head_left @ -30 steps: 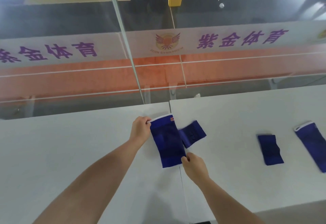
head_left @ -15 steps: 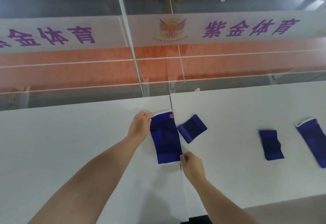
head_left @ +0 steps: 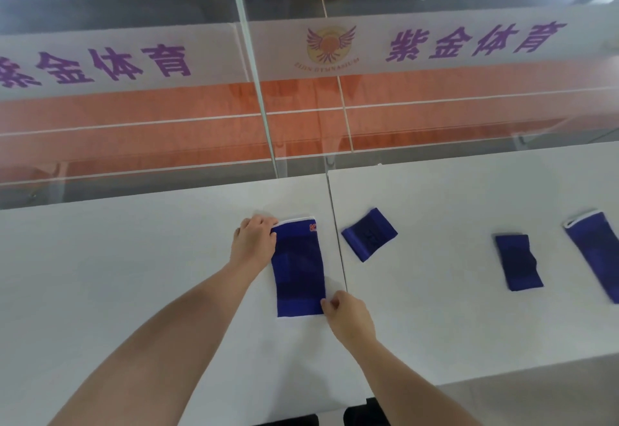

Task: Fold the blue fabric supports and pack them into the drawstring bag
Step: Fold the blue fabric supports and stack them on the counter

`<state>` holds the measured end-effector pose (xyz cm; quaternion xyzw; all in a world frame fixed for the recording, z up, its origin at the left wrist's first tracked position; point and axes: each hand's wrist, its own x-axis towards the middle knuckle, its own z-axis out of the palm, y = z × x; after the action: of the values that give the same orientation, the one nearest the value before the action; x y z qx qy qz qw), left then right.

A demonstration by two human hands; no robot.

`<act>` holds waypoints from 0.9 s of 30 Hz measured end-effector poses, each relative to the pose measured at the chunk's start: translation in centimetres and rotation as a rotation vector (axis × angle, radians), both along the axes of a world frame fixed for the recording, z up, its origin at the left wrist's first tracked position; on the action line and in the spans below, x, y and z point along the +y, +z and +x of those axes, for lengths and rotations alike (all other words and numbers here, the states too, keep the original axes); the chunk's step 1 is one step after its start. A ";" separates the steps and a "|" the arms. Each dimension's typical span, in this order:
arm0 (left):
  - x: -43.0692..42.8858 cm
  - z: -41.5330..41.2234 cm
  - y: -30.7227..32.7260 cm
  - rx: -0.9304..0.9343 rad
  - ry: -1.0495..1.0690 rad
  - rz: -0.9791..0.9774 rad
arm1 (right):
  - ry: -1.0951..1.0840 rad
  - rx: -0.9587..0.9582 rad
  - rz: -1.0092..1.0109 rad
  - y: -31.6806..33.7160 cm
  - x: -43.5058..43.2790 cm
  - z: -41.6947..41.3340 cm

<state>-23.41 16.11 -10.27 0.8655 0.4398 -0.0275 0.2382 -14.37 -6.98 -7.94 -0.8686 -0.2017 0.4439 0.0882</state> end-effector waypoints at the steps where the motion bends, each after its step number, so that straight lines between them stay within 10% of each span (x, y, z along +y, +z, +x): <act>1: -0.5 0.4 0.3 0.020 0.009 0.046 | -0.021 -0.008 0.004 0.4 -0.1 0.8; 9: -6.2 9.9 1.2 -0.123 -0.238 -0.050 | -0.258 -0.265 0.161 1.7 -0.4 11.8; 27: -17.5 16.8 3.4 -0.020 -0.133 -0.308 | -0.032 0.086 0.391 0.8 -8.0 19.7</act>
<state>-6.60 -1.37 -6.85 0.8464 0.3695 -0.1016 0.3698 5.29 -15.00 -7.15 -0.8182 -0.2662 0.4317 0.2709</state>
